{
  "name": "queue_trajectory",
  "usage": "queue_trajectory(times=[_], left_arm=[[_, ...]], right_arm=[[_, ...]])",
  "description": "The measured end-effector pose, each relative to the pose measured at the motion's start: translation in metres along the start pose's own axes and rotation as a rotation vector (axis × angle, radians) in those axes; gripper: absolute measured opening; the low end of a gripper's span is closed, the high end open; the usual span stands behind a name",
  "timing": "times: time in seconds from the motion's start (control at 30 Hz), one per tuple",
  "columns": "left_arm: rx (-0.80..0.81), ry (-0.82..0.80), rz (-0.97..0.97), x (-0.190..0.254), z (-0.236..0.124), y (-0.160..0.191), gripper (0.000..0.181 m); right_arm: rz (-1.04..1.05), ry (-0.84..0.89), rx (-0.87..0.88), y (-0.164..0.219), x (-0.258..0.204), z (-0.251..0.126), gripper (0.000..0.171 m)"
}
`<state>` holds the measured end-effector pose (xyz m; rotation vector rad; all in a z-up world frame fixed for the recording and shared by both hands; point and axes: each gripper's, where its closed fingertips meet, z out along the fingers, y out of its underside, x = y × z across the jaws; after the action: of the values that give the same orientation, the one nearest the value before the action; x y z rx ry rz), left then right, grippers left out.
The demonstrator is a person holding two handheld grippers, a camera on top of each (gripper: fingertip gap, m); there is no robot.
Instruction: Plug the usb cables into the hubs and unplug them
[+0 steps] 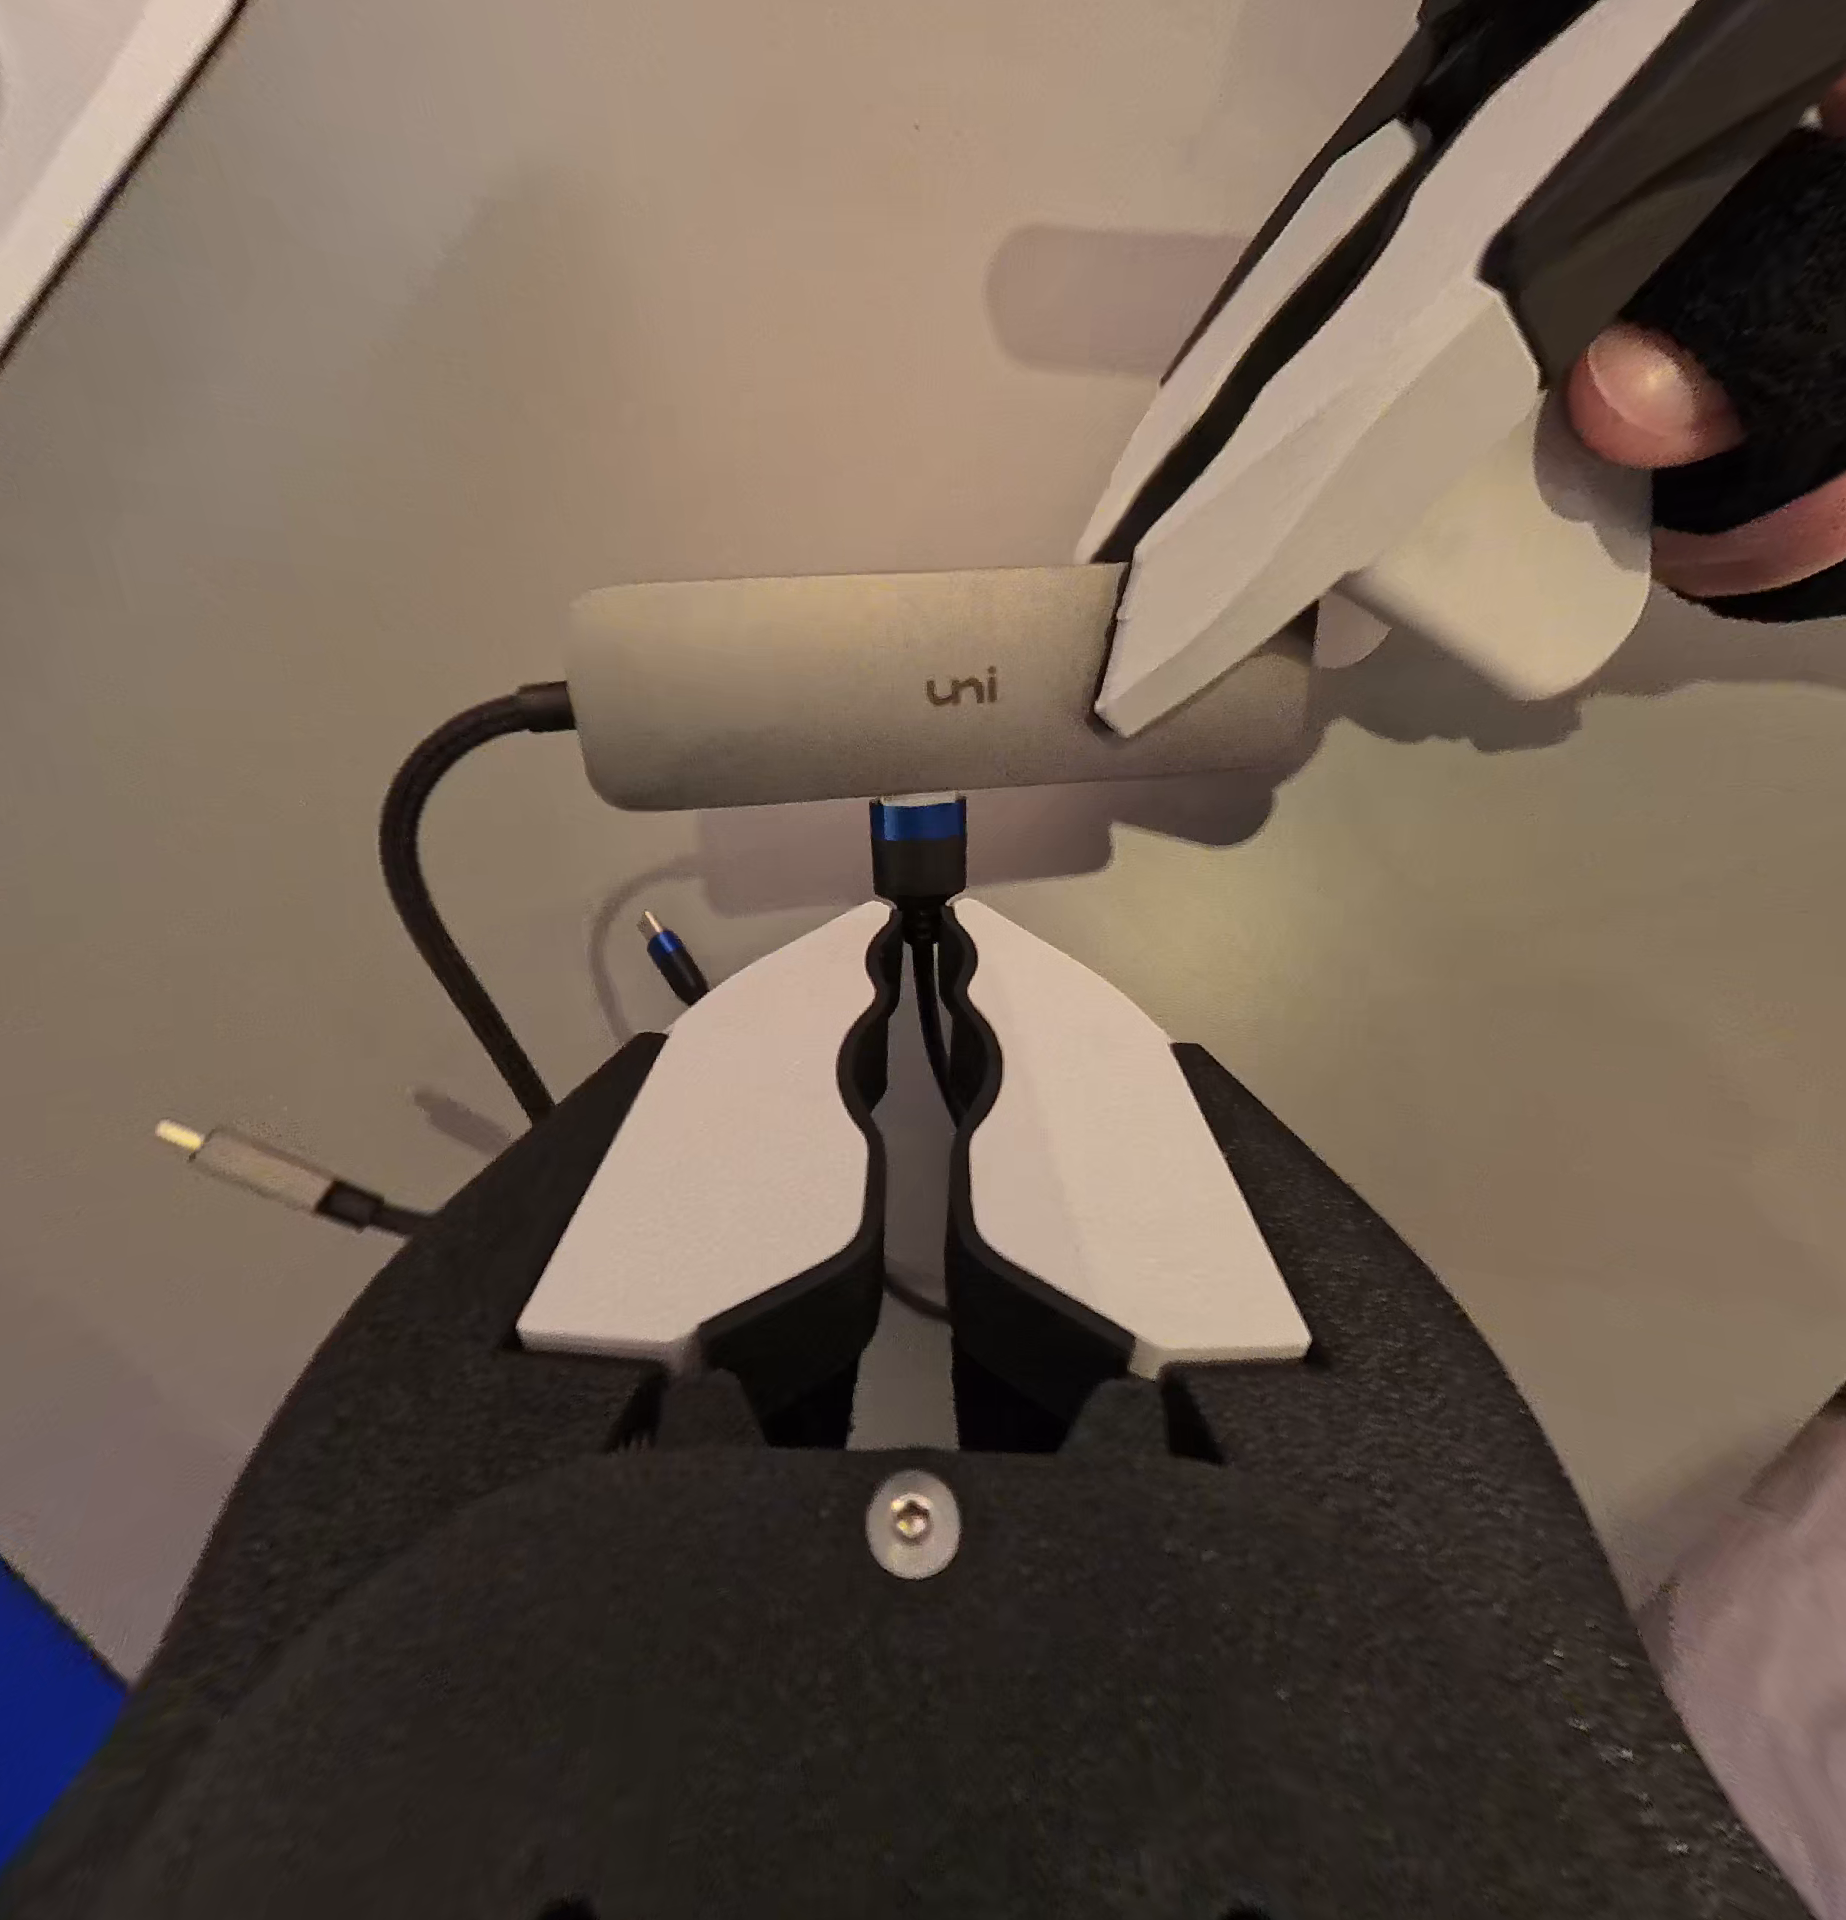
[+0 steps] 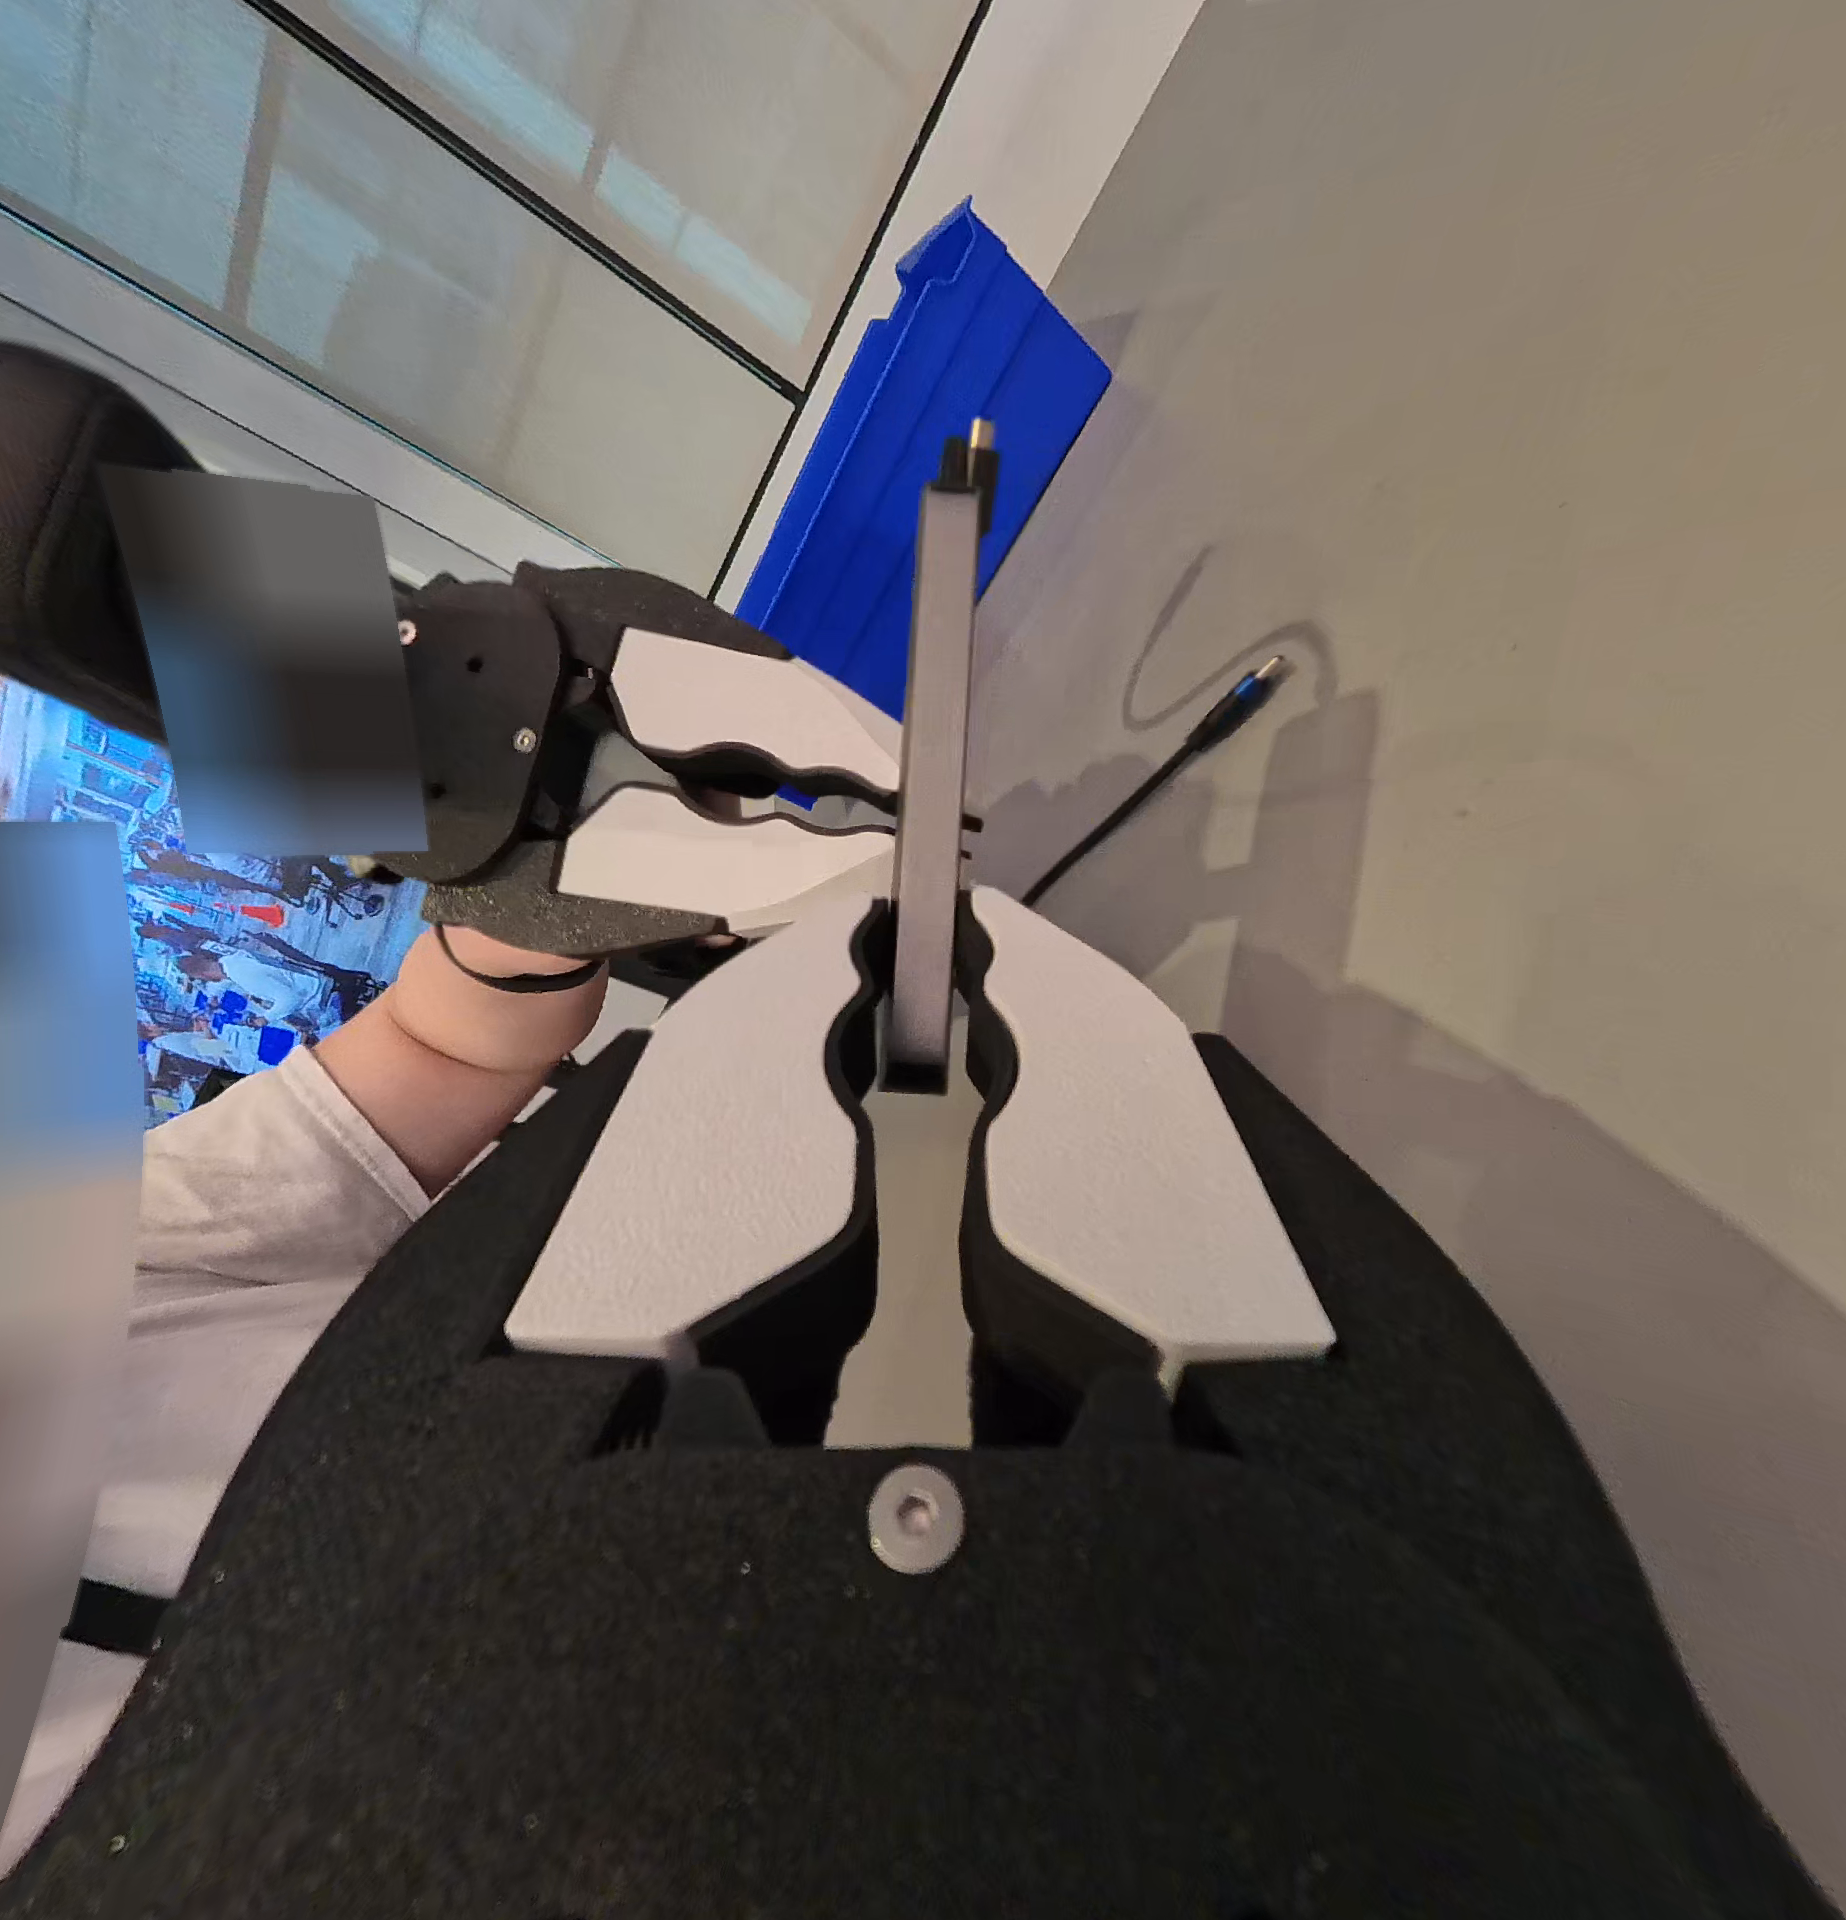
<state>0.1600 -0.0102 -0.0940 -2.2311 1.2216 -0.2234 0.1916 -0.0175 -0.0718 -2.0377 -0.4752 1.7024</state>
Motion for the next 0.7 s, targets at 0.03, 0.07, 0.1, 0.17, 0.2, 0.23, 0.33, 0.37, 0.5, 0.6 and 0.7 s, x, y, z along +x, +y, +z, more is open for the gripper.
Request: queue_trajectory(times=[0.03,0.07,0.1,0.17,0.2,0.23,0.33,0.37,0.5,0.6,0.7], left_arm=[[0.001,-0.011,0.018,0.000,0.000,0.000,0.007],[-0.004,-0.034,0.032,-0.001,0.001,0.000,0.013],[-0.004,-0.050,0.045,-0.002,0.001,0.000,0.018],[0.010,-0.069,0.049,-0.003,0.002,0.000,0.026],[0.015,-0.069,0.038,-0.003,0.002,0.000,0.032],[0.019,-0.062,0.022,-0.003,0.002,0.000,0.035],[0.070,-0.030,-0.034,-0.002,-0.006,-0.004,0.039],[0.086,-0.011,-0.051,0.000,-0.011,-0.006,0.039],[0.184,0.015,-0.086,0.003,-0.042,-0.013,0.038],[0.246,0.001,-0.084,0.001,-0.066,-0.015,0.034],[0.267,0.014,-0.099,-0.001,-0.080,-0.015,0.034]], right_arm=[[-0.009,0.002,0.008,-0.001,0.000,-0.001,0.011],[-0.023,0.010,0.016,-0.003,0.000,-0.001,0.011],[-0.039,0.019,0.023,-0.005,0.000,-0.002,0.011],[-0.058,0.031,0.036,-0.008,0.000,-0.004,0.011],[-0.062,0.034,0.041,-0.010,-0.001,-0.005,0.011],[-0.065,0.039,0.044,-0.011,-0.001,-0.007,0.011],[-0.086,0.072,0.042,-0.015,0.002,-0.014,0.012],[-0.093,0.080,0.044,-0.018,0.001,-0.018,0.012],[-0.155,0.125,0.064,-0.034,-0.010,-0.043,0.012],[-0.220,0.171,0.085,-0.055,-0.028,-0.075,0.012],[-0.288,0.225,0.123,-0.080,-0.051,-0.115,0.011]])
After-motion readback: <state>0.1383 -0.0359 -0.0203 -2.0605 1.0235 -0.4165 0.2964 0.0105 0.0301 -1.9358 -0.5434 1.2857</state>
